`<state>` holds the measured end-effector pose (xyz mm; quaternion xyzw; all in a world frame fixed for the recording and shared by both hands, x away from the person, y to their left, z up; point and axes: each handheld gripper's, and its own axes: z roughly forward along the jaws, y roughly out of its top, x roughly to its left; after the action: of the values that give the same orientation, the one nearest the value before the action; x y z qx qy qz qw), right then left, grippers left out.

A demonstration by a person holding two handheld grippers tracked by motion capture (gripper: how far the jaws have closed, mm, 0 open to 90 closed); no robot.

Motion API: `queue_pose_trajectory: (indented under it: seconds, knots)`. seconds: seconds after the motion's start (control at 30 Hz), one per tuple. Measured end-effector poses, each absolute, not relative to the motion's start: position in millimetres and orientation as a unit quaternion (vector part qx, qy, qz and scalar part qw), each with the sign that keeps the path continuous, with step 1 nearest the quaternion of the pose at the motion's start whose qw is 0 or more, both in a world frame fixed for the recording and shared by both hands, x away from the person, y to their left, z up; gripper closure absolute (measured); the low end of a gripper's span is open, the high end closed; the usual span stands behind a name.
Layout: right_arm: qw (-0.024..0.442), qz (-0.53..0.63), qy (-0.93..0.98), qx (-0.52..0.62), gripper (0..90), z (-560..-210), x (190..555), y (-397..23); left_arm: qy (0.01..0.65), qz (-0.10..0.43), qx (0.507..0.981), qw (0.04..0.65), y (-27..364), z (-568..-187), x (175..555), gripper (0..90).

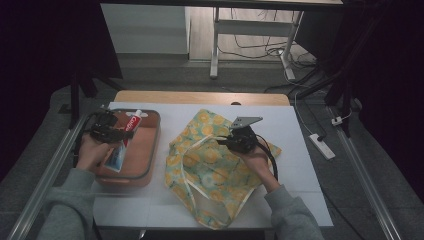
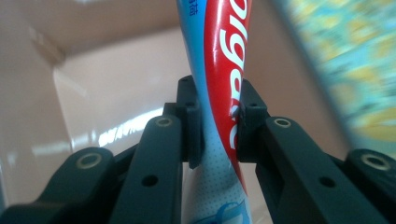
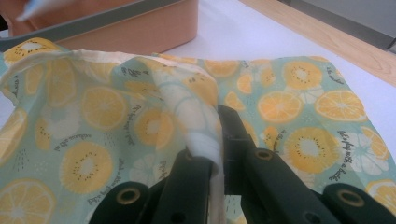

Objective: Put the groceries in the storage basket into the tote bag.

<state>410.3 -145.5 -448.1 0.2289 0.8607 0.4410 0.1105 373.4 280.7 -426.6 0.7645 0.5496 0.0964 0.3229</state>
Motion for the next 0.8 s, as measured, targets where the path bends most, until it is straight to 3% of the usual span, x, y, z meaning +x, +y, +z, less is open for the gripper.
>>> queue_pose_trajectory:
  seconds: [0.43, 0.8]
  knots:
    - [0.112, 0.449, 0.856, 0.230, 89.4, -445, 409, -148, 0.449, 0.105, 0.778, 0.427, 240, -376, 340, 75.1]
    - [0.105, 0.455, 0.853, 0.233, 89.4, -445, 409, -150, 0.369, 0.087, 0.807, 0.453, 178, -364, 335, 75.0]
